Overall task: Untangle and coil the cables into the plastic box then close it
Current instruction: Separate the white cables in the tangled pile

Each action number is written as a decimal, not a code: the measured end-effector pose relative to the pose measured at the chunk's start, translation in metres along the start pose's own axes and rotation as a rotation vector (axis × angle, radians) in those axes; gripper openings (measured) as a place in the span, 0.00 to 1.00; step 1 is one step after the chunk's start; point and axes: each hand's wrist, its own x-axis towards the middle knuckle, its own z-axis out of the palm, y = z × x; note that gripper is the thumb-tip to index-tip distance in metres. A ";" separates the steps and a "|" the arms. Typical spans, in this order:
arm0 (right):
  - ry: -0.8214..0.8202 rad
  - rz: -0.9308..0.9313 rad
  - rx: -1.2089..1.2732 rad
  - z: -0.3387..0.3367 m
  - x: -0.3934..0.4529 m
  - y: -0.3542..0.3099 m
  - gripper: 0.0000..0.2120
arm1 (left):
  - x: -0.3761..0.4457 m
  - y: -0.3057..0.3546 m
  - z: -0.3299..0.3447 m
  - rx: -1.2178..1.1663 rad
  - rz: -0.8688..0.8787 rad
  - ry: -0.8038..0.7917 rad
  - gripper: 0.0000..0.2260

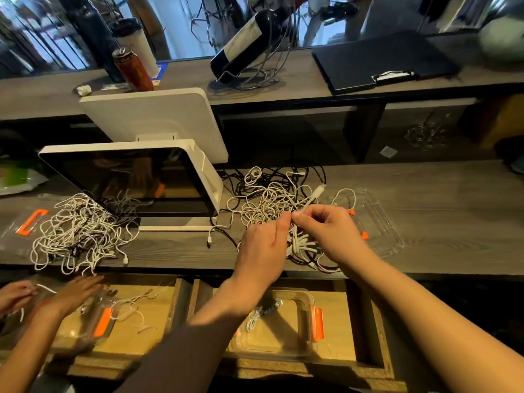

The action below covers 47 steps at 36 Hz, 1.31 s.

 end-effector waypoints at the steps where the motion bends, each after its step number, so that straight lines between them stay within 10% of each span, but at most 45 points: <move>1: -0.029 0.040 0.005 0.000 0.001 0.002 0.14 | -0.001 0.000 -0.001 0.032 0.054 0.019 0.25; 6: -0.291 0.293 0.349 -0.001 -0.001 0.003 0.15 | 0.000 -0.013 -0.002 0.225 0.373 0.179 0.20; 10: -0.070 0.179 0.303 0.008 -0.002 0.009 0.12 | 0.000 -0.017 0.002 0.221 0.482 0.260 0.23; 15: 0.170 -0.156 0.146 0.017 -0.007 0.008 0.12 | 0.004 -0.009 0.004 -0.227 -0.051 0.136 0.17; 20: 0.242 -0.236 0.139 0.016 -0.012 0.010 0.06 | 0.009 -0.004 -0.006 -0.646 -0.615 -0.424 0.17; 24: 0.232 -0.267 0.100 0.013 -0.014 0.014 0.05 | 0.013 -0.008 -0.015 -0.682 -0.746 -0.695 0.19; 33: 0.156 -0.184 -0.089 0.005 -0.003 0.016 0.17 | 0.012 -0.008 -0.016 -0.332 -0.351 -0.497 0.02; 47: 0.093 -0.064 -0.053 -0.010 0.000 0.013 0.11 | 0.015 0.003 -0.012 0.001 0.031 -0.214 0.06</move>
